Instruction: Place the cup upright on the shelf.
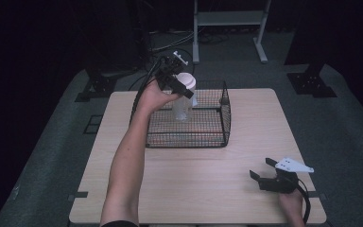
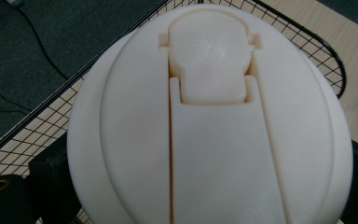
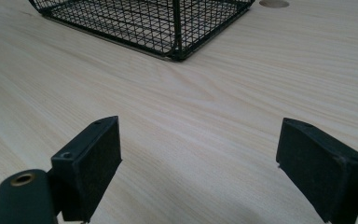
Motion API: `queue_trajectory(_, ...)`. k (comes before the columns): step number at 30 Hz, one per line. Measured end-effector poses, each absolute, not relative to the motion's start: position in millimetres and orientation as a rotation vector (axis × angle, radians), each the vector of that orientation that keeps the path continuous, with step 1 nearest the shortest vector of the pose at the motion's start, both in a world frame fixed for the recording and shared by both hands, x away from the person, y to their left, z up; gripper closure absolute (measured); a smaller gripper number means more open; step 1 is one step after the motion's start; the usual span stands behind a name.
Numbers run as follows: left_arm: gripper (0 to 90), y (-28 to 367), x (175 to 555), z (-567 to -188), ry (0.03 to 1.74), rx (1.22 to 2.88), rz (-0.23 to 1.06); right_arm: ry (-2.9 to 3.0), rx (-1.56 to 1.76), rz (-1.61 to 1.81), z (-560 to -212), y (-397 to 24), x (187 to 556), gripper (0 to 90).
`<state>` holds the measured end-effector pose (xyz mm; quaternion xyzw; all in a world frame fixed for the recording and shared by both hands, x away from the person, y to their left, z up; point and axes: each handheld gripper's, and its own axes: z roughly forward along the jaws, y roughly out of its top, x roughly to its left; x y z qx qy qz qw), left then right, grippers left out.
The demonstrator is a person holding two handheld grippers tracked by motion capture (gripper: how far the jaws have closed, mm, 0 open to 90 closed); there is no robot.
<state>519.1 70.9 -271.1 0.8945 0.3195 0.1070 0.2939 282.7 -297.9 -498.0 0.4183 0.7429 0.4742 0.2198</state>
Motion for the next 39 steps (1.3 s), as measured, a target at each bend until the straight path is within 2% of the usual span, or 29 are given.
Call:
queue_trajectory(21,5.2,58,528,-320,0.872,2.361,0.278,2.058,1.156,1.317,-498,-299,283,12.9)
queue_trajectory(39,5.2,49,528,-339,0.891,2.366,0.298,2.057,1.159,1.321,-498,-299,283,12.9)
